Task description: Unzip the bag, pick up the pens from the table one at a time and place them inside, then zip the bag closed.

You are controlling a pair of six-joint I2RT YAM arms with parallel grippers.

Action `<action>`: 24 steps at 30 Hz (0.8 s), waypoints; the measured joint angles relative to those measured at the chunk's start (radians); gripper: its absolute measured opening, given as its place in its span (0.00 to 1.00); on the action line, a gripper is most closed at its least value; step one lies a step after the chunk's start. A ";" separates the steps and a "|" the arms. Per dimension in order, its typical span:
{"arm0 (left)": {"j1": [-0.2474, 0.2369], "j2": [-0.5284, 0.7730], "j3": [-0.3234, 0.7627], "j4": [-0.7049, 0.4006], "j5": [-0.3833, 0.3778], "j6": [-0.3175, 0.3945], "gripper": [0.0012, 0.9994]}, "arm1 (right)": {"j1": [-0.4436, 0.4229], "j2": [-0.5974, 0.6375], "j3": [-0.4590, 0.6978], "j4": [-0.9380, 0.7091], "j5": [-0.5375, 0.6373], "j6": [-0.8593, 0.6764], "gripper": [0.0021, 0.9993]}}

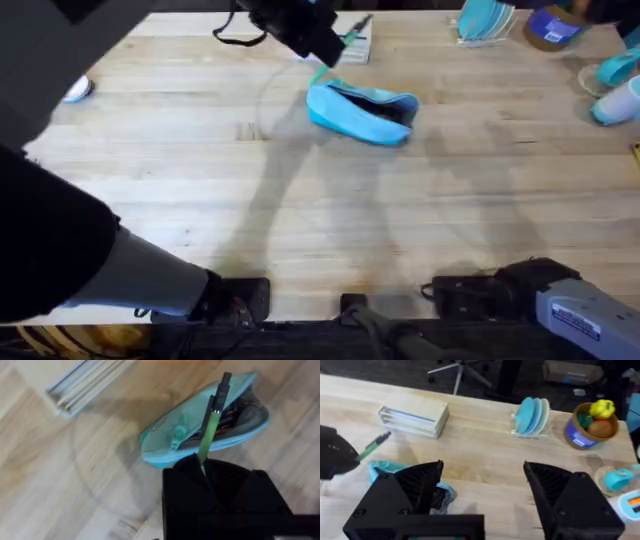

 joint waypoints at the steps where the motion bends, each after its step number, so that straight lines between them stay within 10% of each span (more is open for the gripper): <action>1: -0.014 0.000 0.000 0.006 0.025 0.055 0.04 | -0.016 -0.011 0.000 -0.006 0.000 0.000 1.00; 12: -0.123 0.002 0.000 0.029 0.201 0.607 0.04 | -0.097 -0.035 0.000 -0.060 0.000 0.000 1.00; 24: -0.194 0.134 0.000 0.104 0.270 0.749 0.04 | -0.097 -0.035 0.000 -0.068 0.000 0.000 1.00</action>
